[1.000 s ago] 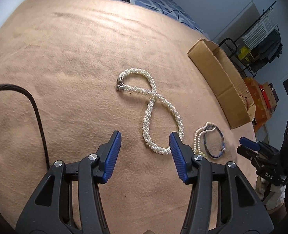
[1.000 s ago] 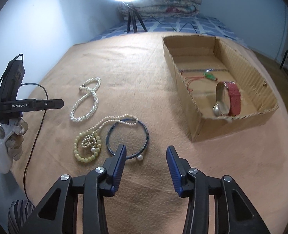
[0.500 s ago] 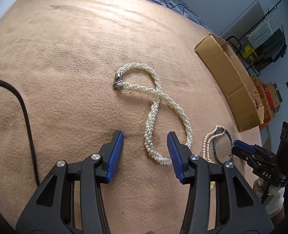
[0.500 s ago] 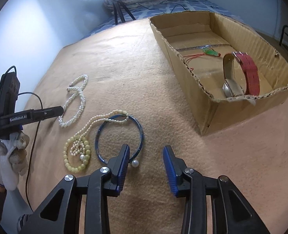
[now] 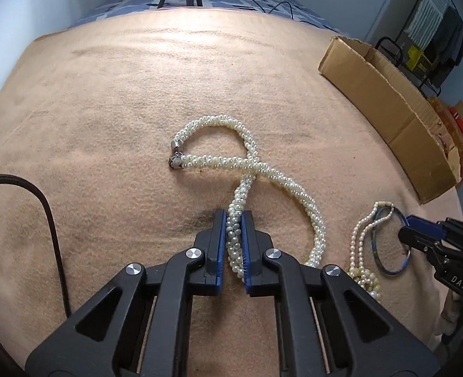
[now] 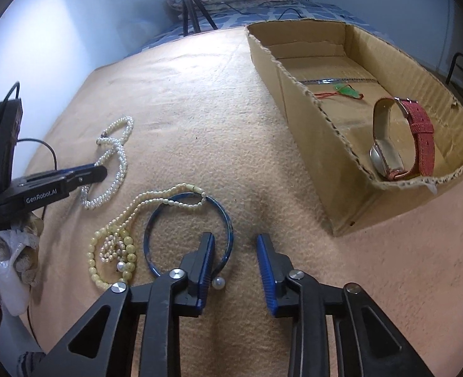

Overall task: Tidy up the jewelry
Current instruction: 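Close the left tool on the twisted pearl necklace while the right tool grasps the blue bangle, then lift and carry the necklace in the left tool and bangle in the right tool to the box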

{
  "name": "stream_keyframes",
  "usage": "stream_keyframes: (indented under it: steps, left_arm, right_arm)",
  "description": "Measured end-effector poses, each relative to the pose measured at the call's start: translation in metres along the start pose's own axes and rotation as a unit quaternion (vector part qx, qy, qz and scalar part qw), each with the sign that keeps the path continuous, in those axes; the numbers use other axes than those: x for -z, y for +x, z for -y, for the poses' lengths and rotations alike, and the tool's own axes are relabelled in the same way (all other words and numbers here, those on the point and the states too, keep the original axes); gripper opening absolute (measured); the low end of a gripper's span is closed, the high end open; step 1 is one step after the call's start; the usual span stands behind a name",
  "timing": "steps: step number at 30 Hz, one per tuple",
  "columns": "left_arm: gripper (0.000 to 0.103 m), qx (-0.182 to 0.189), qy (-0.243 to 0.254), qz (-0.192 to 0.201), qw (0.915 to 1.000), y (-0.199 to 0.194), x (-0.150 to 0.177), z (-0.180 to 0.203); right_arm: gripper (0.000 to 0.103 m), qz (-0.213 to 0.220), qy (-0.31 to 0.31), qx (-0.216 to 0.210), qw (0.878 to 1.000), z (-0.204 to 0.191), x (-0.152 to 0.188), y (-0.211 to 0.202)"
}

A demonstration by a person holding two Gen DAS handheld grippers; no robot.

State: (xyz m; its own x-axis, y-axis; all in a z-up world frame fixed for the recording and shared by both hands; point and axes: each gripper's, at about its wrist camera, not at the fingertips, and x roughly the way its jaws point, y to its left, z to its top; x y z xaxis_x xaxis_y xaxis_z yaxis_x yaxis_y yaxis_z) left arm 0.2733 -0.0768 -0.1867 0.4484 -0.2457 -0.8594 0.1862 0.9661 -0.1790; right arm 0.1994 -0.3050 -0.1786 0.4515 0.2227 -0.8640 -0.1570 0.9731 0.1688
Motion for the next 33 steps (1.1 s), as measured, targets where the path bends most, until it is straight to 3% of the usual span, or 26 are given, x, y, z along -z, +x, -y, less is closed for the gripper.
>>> stream_keyframes:
  steps: [5, 10, 18, 33]
  left_arm:
    - [0.006, 0.026, -0.039, 0.007, 0.9989, -0.009, 0.003, -0.014]
    - [0.006, 0.040, -0.055, 0.020, 0.9975, -0.026, 0.006, -0.024]
    - [0.006, 0.059, -0.072, 0.046, 0.9946, -0.059, 0.008, -0.035]
    - [0.006, 0.084, -0.070, 0.087, 0.9903, -0.109, 0.004, -0.032]
  right_arm:
    - [0.007, 0.002, 0.003, -0.006, 1.000, 0.000, 0.001, -0.003]
    - [0.002, 0.008, 0.007, -0.016, 1.000, 0.000, 0.001, -0.008]
    - [0.001, 0.034, 0.004, -0.032, 0.999, -0.009, 0.003, -0.030]
    - [0.001, 0.077, -0.032, -0.012, 0.996, -0.023, 0.004, -0.077]
